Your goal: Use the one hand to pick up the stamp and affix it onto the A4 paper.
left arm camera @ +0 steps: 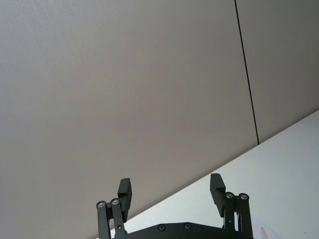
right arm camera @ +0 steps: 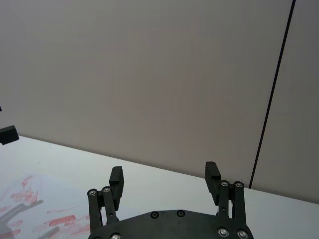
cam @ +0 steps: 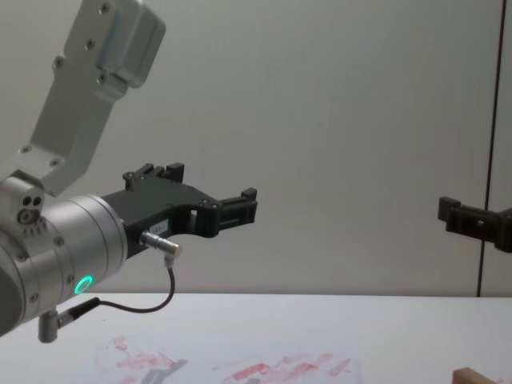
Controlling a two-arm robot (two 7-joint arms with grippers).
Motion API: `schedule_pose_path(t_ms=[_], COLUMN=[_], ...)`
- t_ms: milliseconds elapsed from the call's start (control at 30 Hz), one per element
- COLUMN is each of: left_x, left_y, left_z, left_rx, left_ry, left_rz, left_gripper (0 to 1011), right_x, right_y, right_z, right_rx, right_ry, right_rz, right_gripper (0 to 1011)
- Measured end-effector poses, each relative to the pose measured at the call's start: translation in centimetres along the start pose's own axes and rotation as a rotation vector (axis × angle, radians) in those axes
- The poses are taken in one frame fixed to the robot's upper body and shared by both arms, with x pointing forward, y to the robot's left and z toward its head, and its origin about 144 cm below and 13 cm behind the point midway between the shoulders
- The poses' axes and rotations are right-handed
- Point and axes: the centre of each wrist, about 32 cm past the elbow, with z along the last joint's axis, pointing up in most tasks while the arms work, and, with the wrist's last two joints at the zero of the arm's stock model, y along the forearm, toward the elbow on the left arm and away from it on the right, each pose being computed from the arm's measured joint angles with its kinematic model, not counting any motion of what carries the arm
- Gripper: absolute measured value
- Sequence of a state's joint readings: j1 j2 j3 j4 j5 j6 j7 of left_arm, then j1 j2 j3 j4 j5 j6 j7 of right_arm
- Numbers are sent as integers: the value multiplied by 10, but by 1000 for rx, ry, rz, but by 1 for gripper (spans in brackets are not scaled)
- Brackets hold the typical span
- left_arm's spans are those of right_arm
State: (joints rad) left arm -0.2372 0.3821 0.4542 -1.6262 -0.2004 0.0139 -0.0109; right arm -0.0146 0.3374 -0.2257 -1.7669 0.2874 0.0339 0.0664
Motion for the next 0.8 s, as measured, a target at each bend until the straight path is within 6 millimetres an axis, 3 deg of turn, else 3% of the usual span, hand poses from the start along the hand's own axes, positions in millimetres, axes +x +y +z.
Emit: schedule_pose_path(t_ms=[800], left_x=[0], left_y=[0], left_z=[0], left_rx=[0], left_ry=[0], left_rz=[0], left_gripper=[1002], right_x=[0], right_y=[0], right_z=[0], right_rx=[0], right_ry=[0], right_rz=[1], right_gripper=[1001])
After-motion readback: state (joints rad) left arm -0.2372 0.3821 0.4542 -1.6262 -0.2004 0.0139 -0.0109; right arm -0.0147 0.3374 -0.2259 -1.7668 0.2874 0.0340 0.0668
